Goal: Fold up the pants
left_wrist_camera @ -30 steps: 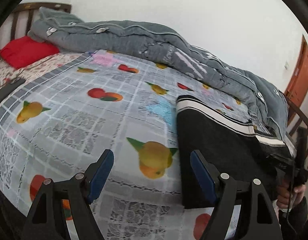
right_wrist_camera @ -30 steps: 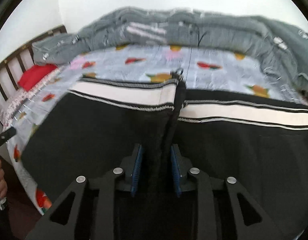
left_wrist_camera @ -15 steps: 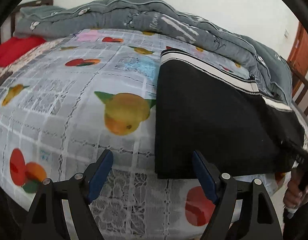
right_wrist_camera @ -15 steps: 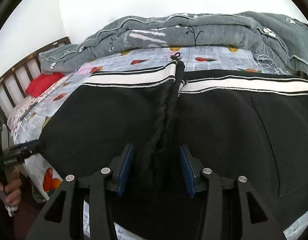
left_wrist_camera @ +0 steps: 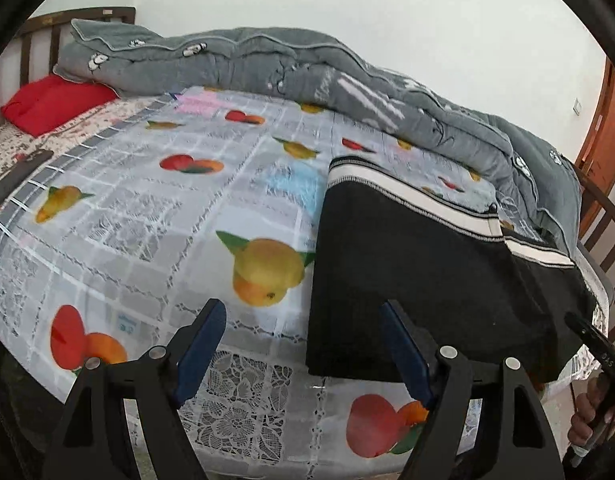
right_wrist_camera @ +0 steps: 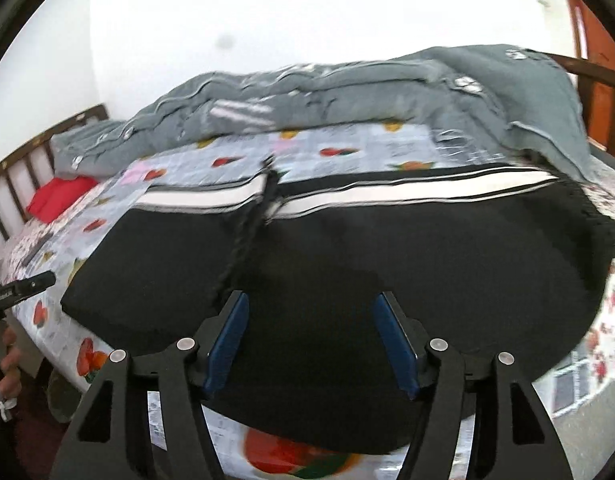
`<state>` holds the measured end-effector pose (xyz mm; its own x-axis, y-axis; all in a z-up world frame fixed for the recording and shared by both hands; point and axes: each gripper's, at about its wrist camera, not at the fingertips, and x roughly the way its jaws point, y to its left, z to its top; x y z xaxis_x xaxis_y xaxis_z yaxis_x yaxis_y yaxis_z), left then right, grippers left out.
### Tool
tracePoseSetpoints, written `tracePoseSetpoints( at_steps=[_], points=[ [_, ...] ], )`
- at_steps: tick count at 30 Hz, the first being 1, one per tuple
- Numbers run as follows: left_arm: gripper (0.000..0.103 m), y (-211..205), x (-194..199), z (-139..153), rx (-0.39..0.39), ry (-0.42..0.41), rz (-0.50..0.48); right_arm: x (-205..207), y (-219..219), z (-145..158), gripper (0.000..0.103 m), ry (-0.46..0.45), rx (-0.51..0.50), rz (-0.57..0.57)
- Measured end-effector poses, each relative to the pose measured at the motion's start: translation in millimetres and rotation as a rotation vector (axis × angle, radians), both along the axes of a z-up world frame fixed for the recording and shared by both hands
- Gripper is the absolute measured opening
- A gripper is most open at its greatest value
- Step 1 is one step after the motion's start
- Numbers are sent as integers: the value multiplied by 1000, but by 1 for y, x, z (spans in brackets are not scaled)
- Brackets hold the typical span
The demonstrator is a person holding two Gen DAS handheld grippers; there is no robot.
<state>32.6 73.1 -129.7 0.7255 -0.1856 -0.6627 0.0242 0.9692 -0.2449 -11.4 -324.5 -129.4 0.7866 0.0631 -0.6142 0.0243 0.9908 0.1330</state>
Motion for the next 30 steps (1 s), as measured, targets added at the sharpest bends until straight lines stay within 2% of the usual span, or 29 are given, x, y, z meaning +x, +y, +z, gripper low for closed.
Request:
tracePoseSetpoints(
  at_steps=[4, 11, 14, 18, 30],
  points=[
    [77, 1, -4, 9, 9, -23, 22, -8, -21, 11, 65, -2, -19, -63],
    [77, -5, -6, 13, 38, -37, -11, -19, -51, 20, 65, 0, -2, -125],
    [77, -5, -4, 12, 23, -45, -15, -22, -62, 22, 65, -12, -5, -142],
    [77, -2, 6, 5, -20, -13, -30, -22, -79, 20, 65, -10, -1, -181],
    [77, -1, 37, -13, -60, 15, -49, -17, -145, 11, 65, 25, -3, -322]
  ],
)
